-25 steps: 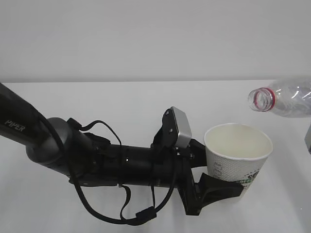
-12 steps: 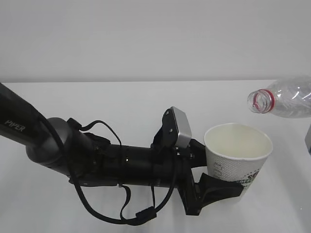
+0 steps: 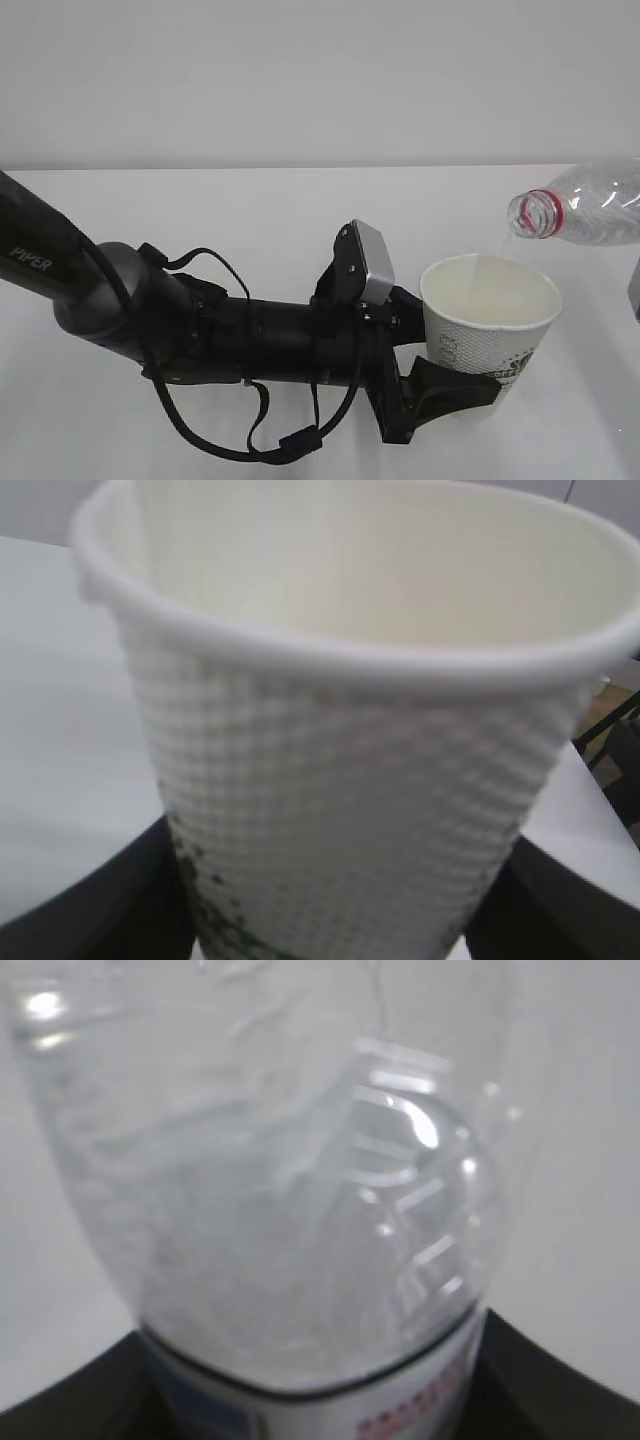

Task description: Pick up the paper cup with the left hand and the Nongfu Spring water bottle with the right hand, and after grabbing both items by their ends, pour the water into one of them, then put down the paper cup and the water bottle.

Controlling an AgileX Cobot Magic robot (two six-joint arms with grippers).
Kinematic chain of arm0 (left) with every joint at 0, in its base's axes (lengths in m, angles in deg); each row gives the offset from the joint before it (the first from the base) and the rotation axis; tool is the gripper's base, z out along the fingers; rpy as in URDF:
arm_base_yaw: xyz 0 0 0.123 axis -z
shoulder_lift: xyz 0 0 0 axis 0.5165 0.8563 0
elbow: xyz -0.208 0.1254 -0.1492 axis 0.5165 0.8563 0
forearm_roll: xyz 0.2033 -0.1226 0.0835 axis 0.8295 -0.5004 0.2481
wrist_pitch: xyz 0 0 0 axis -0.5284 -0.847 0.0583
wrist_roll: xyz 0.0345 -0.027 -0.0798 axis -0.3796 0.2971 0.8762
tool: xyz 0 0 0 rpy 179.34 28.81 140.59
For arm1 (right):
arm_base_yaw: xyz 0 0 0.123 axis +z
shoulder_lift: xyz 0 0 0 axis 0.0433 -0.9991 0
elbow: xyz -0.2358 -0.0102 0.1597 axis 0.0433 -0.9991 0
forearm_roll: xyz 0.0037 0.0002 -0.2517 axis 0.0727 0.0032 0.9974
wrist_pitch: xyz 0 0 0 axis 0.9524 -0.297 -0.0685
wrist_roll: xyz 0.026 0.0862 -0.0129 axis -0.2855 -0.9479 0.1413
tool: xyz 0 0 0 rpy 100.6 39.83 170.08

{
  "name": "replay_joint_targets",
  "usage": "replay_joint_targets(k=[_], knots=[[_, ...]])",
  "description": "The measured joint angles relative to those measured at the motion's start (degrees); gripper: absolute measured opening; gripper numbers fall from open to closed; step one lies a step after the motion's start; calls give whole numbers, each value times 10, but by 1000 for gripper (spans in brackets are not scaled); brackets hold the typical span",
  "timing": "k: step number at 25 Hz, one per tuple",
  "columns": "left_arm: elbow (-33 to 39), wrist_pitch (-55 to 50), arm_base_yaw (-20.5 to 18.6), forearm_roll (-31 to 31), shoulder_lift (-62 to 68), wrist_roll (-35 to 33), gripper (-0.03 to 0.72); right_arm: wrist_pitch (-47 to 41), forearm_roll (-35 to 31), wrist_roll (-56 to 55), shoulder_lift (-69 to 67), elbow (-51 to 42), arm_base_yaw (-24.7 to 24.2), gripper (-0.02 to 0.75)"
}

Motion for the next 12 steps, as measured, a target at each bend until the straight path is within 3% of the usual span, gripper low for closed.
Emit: replay_joint_targets(k=[12], knots=[[0, 0, 0, 0, 0, 0, 524, 0, 0, 10, 0, 0, 0, 440]])
